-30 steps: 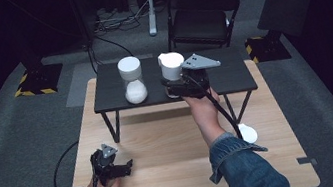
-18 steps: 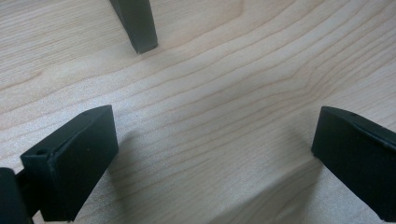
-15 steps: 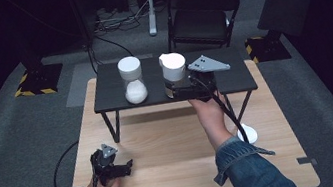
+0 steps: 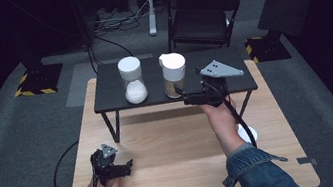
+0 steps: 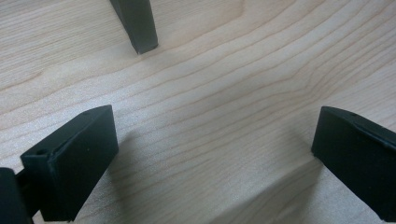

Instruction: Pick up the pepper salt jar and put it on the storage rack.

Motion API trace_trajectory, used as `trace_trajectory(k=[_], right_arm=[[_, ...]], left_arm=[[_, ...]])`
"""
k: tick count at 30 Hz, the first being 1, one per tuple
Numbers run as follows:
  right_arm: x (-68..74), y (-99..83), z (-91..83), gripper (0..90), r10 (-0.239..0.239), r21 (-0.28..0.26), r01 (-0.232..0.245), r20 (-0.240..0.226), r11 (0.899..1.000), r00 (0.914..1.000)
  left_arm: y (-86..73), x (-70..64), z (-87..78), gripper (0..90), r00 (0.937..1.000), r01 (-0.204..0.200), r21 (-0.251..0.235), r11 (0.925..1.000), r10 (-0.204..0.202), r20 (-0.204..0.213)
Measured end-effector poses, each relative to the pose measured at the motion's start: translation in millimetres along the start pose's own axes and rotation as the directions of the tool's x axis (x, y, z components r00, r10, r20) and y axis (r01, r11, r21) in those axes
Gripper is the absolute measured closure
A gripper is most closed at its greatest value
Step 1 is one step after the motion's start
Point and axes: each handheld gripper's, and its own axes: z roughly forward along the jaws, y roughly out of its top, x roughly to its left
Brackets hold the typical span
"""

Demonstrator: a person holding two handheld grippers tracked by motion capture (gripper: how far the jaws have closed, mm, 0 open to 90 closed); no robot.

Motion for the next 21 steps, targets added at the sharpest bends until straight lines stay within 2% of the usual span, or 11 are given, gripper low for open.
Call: trace_trajectory(k=[21], right_arm=[[-25.7, -16.1, -36.8, 2.7, 0.027, 0.023, -0.028, 0.038, 0.999, 0.9989]], left_arm=[[0.5, -0.4, 0.2, 0.1, 1.0000, 0.003, 0.002, 1.0000, -0.003, -0.003]])
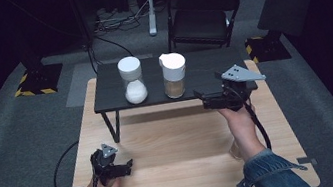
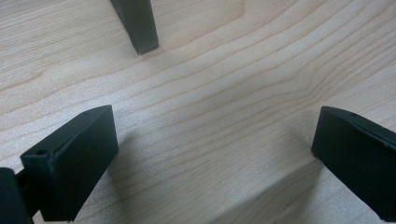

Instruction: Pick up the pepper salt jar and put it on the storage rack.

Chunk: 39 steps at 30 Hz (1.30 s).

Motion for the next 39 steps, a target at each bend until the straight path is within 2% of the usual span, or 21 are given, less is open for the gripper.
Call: trace_trajectory(k=[19, 39], right_arm=[[-27.8, -15.6, -27.7, 2.5, 0.023, 0.035, -0.025, 0.052, 0.999, 0.9984], [-52.5, -45.5, -54.9, 2.5, 0.038, 0.042, -0.043, 0.105, 0.998, 0.9938]], left_arm=[[0.1, -0.1, 0.2, 0.1, 1.0000, 0.001, 0.000, 1.0000, -0.001, 0.000], [0.1, -0.1, 0.2, 0.1, 1.0000, 0.001, -0.001, 1.0000, -0.001, 0.000]])
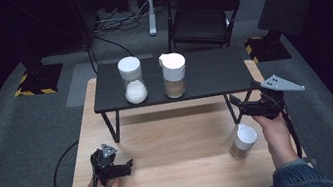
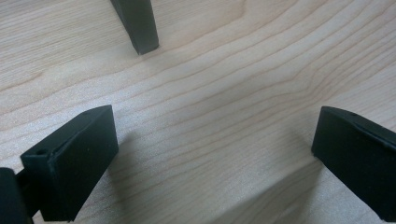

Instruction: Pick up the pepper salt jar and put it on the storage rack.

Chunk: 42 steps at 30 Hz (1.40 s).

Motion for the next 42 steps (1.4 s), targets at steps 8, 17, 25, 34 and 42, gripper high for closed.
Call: trace_trajectory(k=[8, 17, 25, 34, 42], right_arm=[[-9.7, -13.2, -7.1, 2.5, 0.006, 0.004, -0.006, 0.016, 1.000, 0.9999], [-24.3, -31.4, -6.9, 2.5, 0.005, 0.048, -0.006, 0.029, 0.999, 0.9996], [-35.2, -50.4, -8.8, 2.5, 0.009, 0.065, -0.012, 0.044, 0.998, 0.9990], [-44.0, -74.0, -7.6, 2.5, 0.000, 0.103, -0.006, 0.060, 0.995, 0.9982], [-51.2, -95.3, -6.4, 2.1, -0.006, 0.120, 0.000, 0.054, 0.993, 0.9985]], left_arm=[[0.1, -0.1, 0.0, 0.1, 1.0000, 0.000, 0.001, 1.0000, 0.000, 0.000], [0.2, 0.0, -0.1, 0.1, 1.0000, 0.001, 0.001, 1.0000, -0.001, 0.000], [0.1, 0.0, 0.0, 0.1, 1.0000, 0.000, 0.001, 1.0000, 0.000, 0.000], [0.1, -0.1, 0.0, 0.1, 1.0000, 0.000, 0.000, 1.0000, 0.000, 0.000], [0.2, -0.1, -0.1, 0.1, 1.0000, 0.000, 0.001, 1.0000, 0.000, -0.001]])
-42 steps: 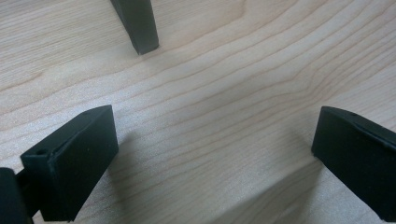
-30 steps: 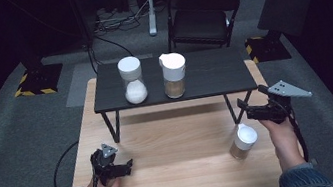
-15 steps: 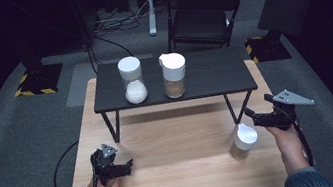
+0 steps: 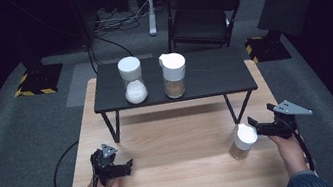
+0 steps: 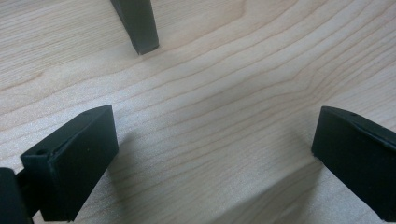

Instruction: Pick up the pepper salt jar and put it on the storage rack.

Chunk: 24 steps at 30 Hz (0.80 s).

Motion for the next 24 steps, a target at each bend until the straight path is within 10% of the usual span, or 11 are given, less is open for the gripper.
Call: trace_trajectory(k=[24], right_arm=[[-9.2, -28.5, 11.6, 1.9, -0.026, 0.125, 0.020, 0.049, 0.992, 0.9985]], left_arm=[[-0.1, -0.1, 0.0, 0.1, 1.0000, 0.001, 0.000, 1.0000, -0.001, 0.000]])
